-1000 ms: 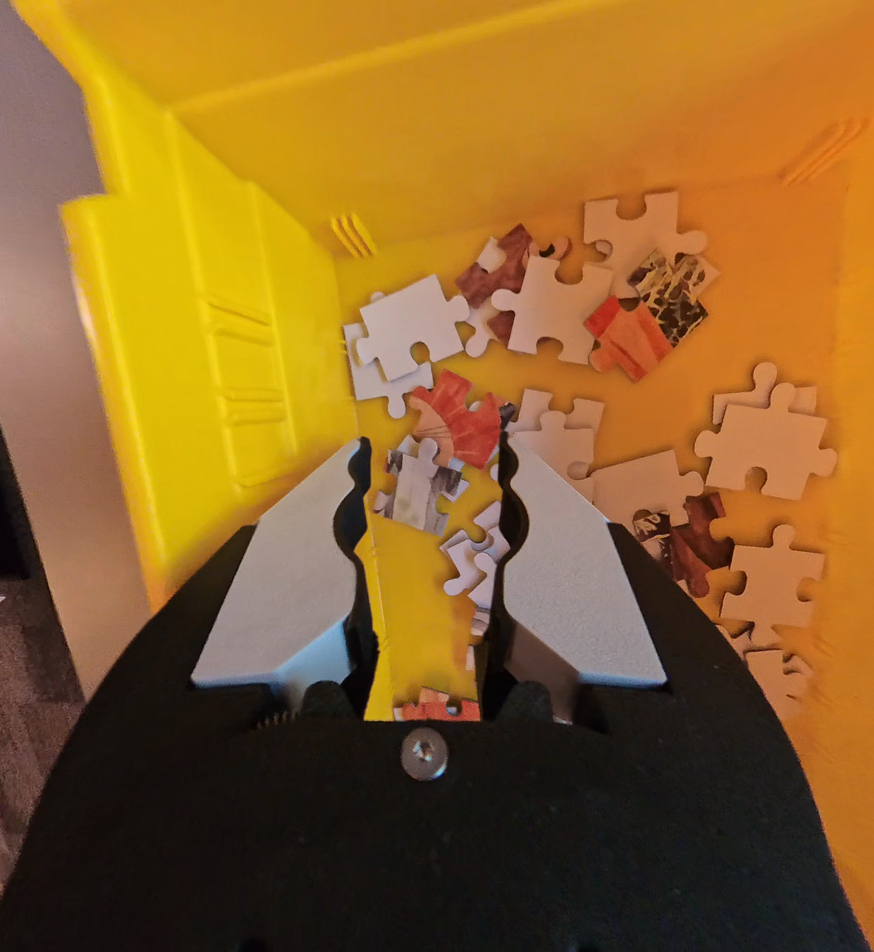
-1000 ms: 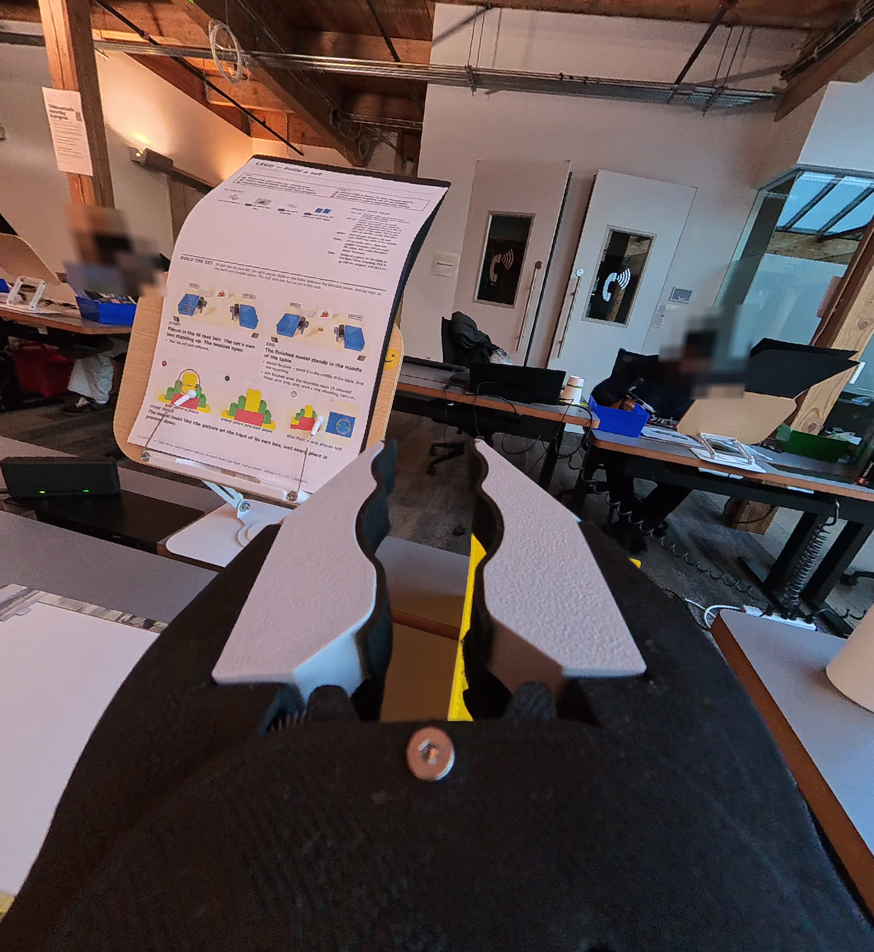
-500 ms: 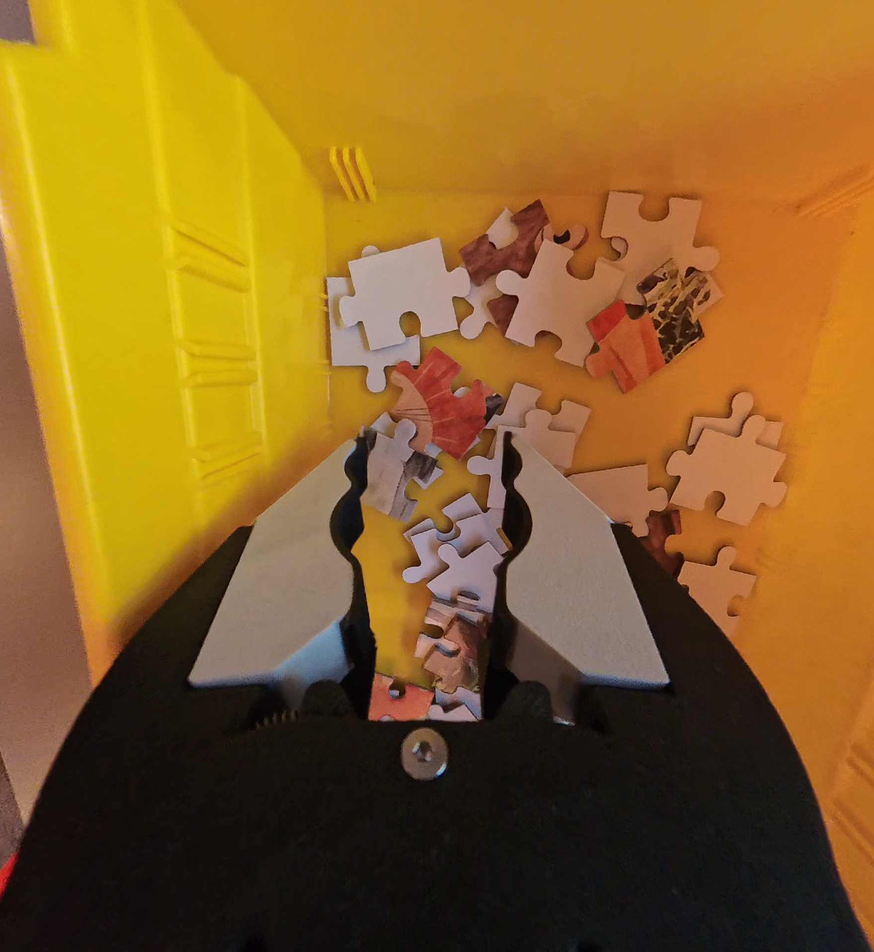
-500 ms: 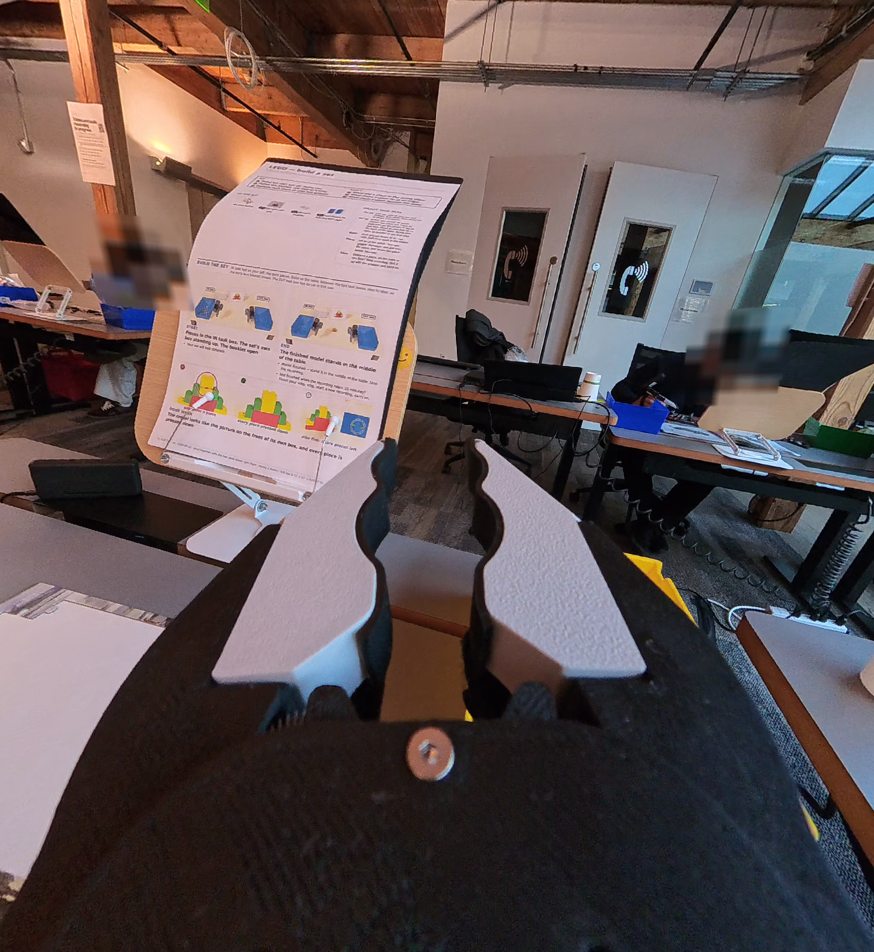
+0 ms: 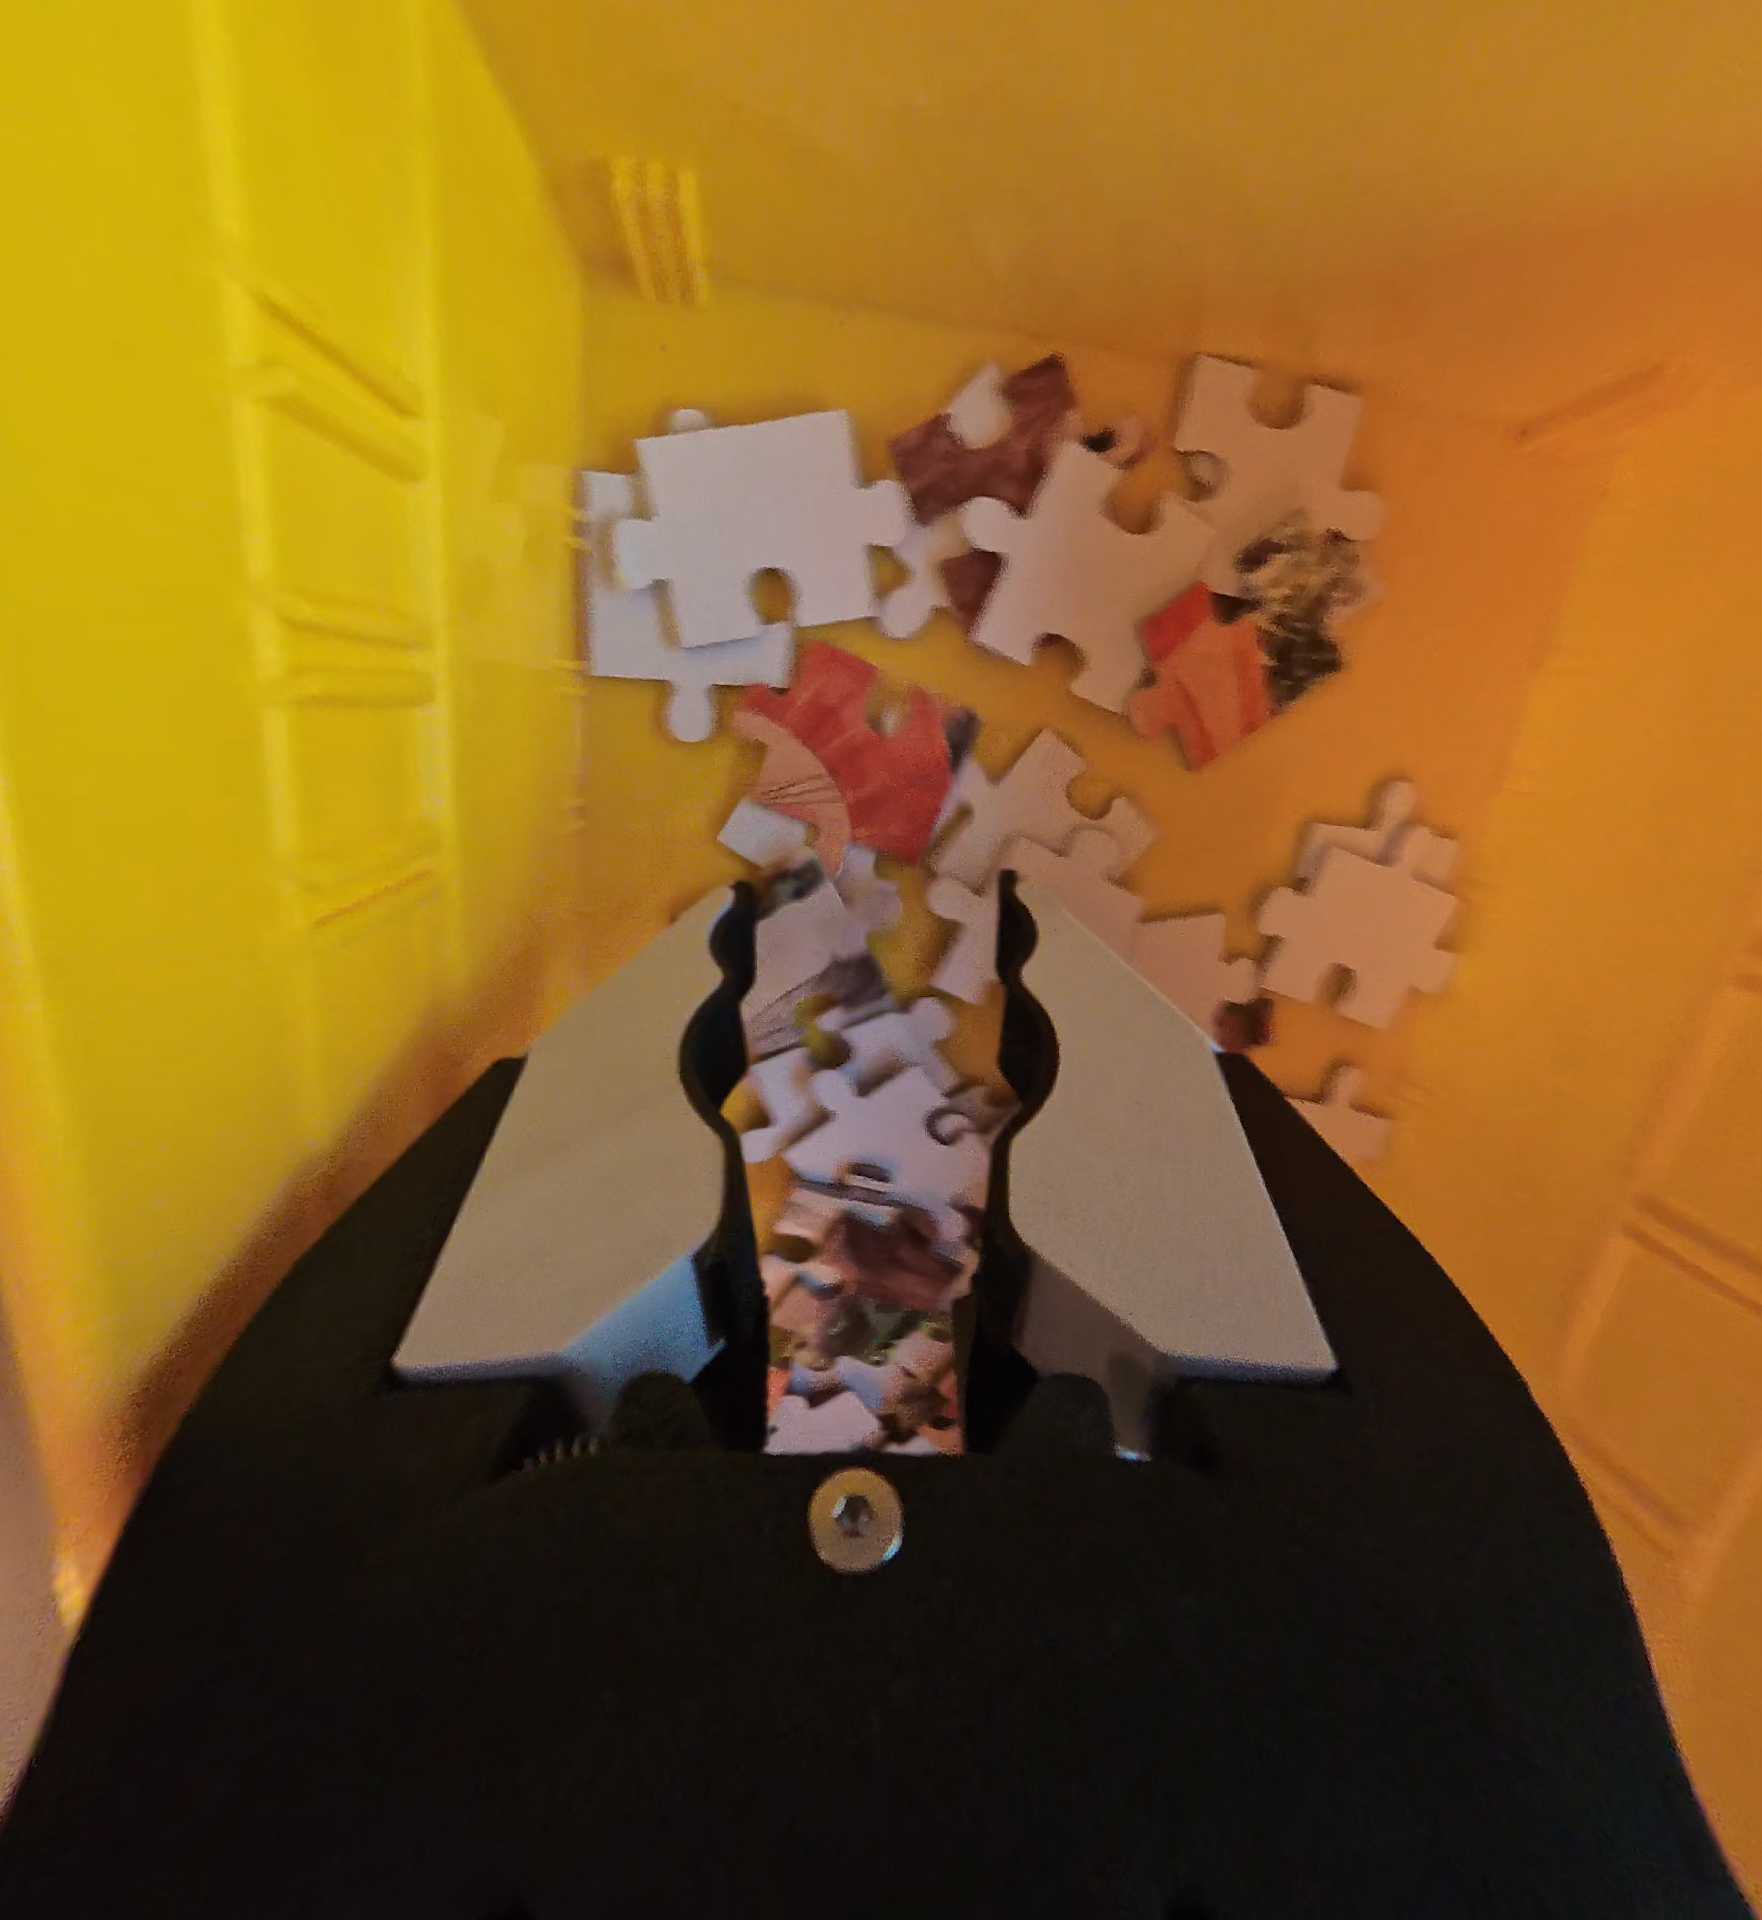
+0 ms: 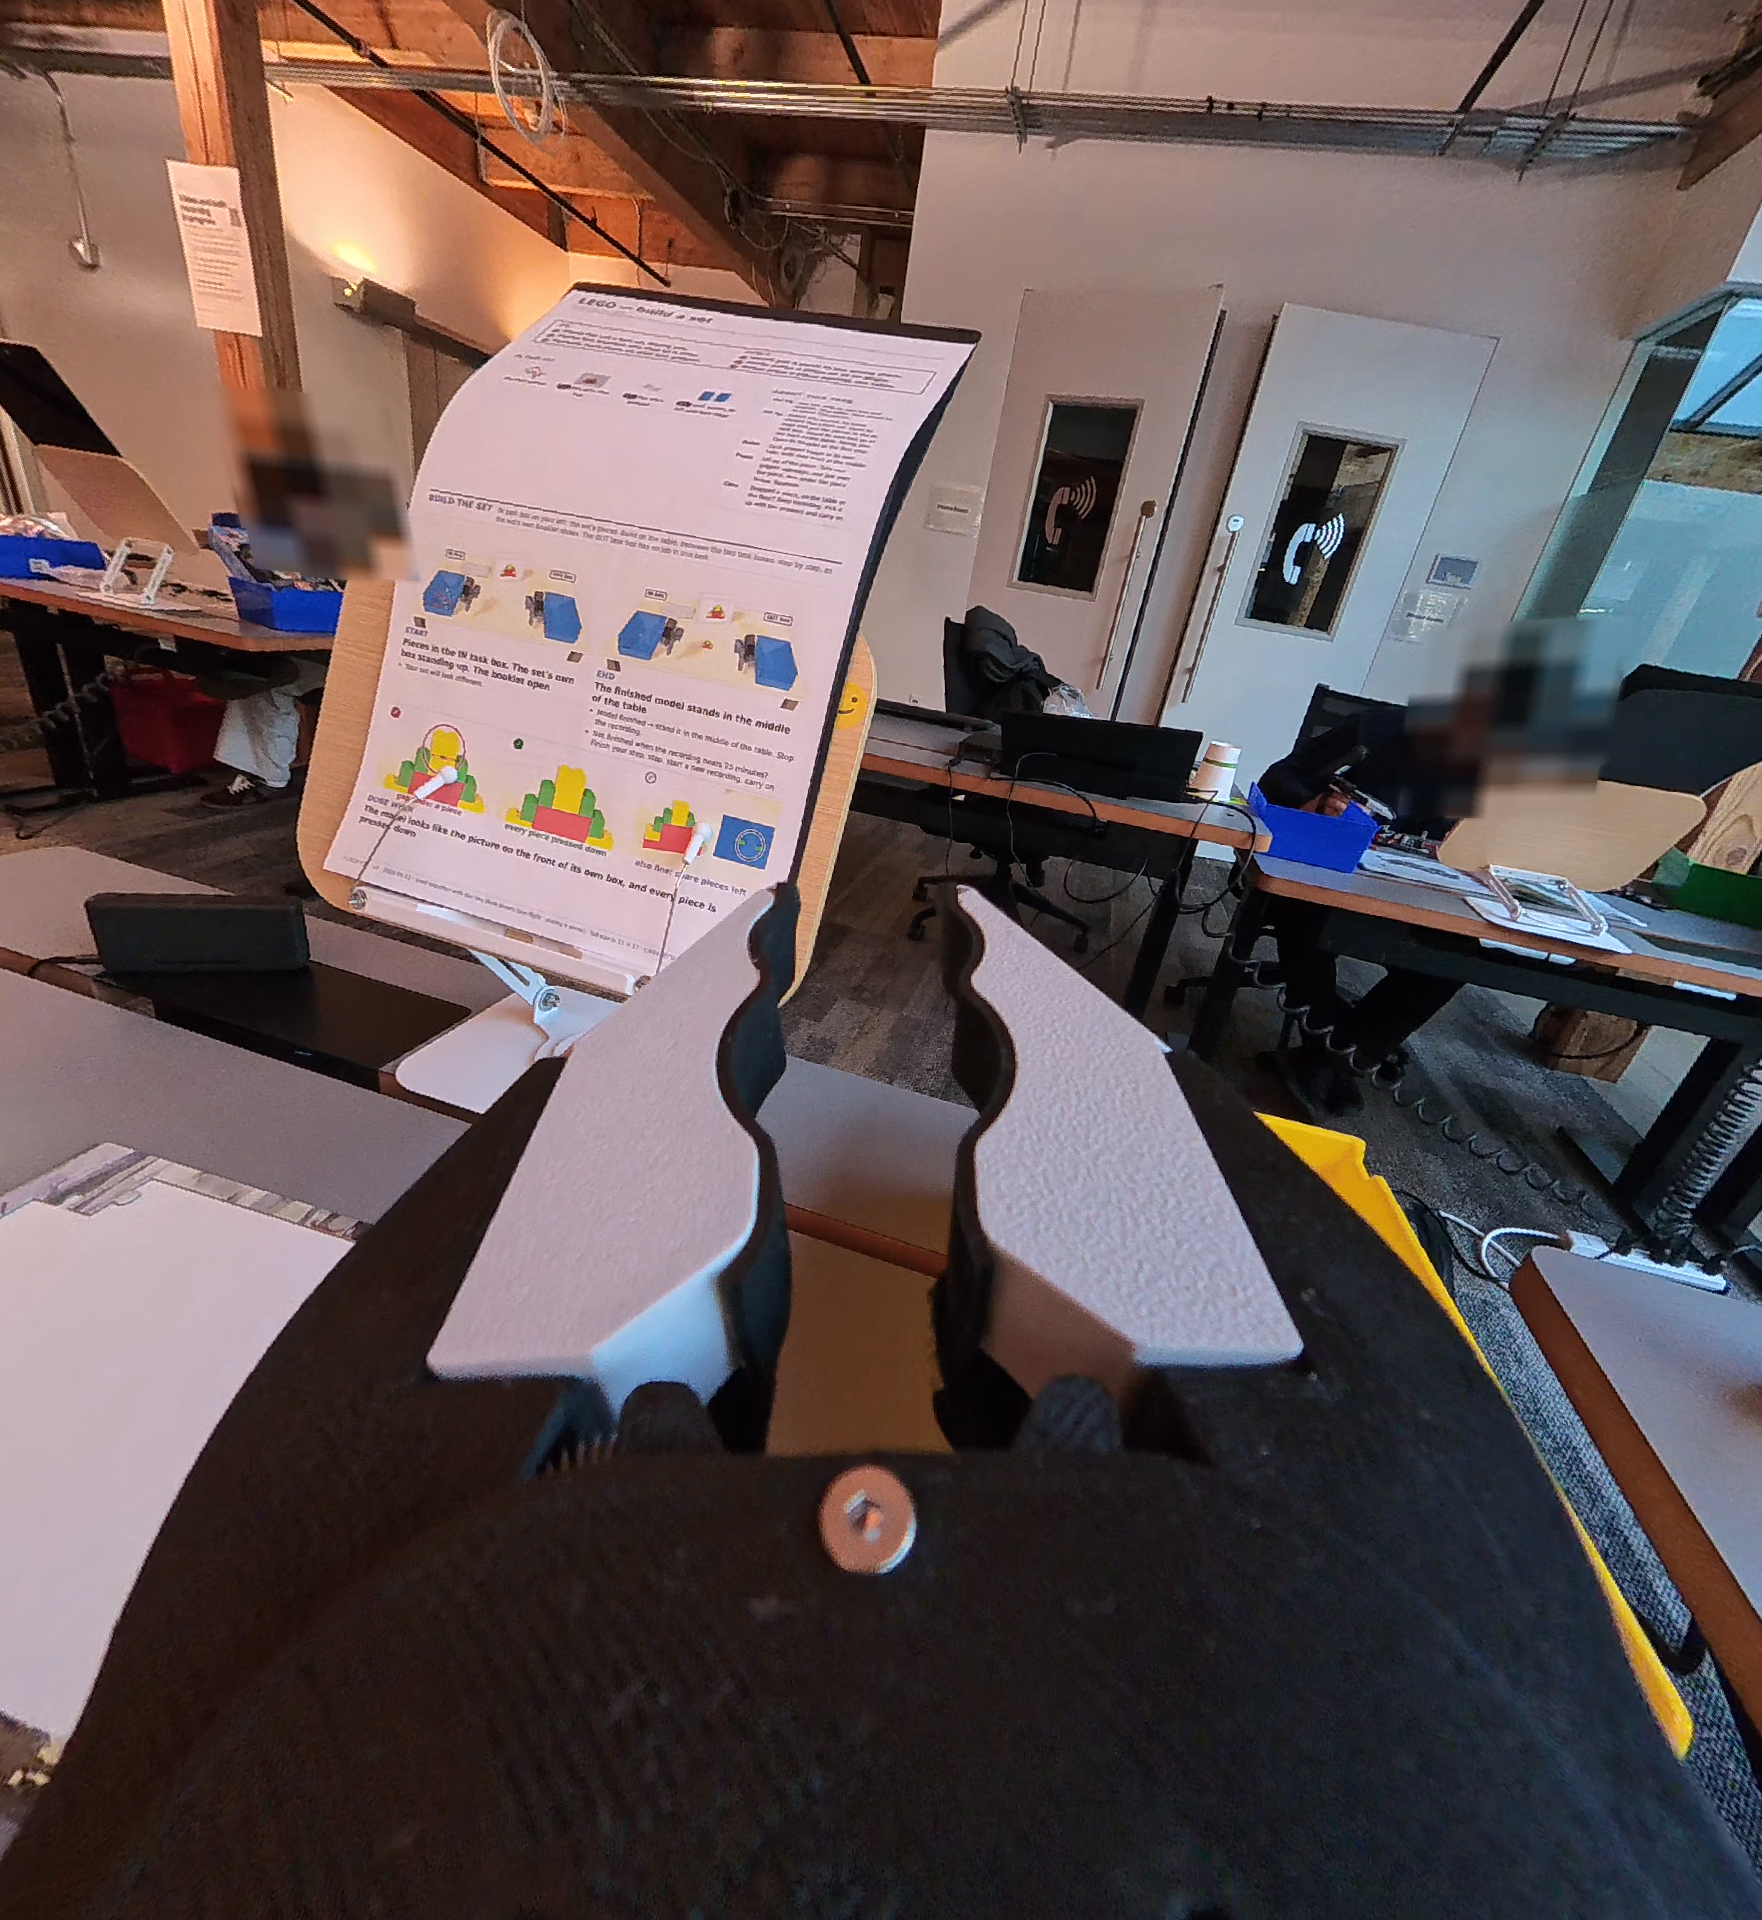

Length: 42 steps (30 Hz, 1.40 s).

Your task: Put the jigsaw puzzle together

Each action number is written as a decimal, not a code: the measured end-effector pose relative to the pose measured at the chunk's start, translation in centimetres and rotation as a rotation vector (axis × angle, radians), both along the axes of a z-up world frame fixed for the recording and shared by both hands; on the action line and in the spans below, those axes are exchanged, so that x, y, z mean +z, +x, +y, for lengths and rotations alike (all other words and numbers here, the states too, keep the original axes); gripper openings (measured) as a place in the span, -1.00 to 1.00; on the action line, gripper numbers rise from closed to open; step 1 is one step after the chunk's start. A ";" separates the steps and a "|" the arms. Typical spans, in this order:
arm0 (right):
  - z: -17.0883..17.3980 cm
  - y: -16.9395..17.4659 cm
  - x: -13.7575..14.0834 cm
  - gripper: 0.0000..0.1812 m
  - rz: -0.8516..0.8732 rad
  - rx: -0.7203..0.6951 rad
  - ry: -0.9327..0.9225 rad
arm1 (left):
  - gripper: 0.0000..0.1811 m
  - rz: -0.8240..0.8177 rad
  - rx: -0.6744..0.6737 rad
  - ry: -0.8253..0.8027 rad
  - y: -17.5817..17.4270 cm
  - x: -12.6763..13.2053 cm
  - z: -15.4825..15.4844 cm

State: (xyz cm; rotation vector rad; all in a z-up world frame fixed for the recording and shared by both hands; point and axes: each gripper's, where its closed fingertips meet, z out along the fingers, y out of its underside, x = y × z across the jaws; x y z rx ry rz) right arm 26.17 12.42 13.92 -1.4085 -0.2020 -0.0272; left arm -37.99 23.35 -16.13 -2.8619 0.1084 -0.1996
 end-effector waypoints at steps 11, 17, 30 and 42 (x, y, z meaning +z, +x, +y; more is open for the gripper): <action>0.3 -0.4 -0.2 -0.71 -0.012 0.005 -0.008 | -0.40 0.019 0.037 -0.043 -0.8 0.6 -0.9; 0.3 -0.4 -0.2 -0.71 -0.014 0.007 -0.009 | -0.49 0.076 0.011 -0.074 -1.1 -0.3 -1.2; 0.8 -2.8 0.1 -0.71 -0.031 0.056 -0.007 | -0.57 -0.039 -0.090 0.209 3.0 8.2 -0.4; -1.0 -28.2 -2.0 -0.69 0.073 0.822 -0.128 | -0.57 -0.888 -0.646 0.497 28.5 20.8 -9.1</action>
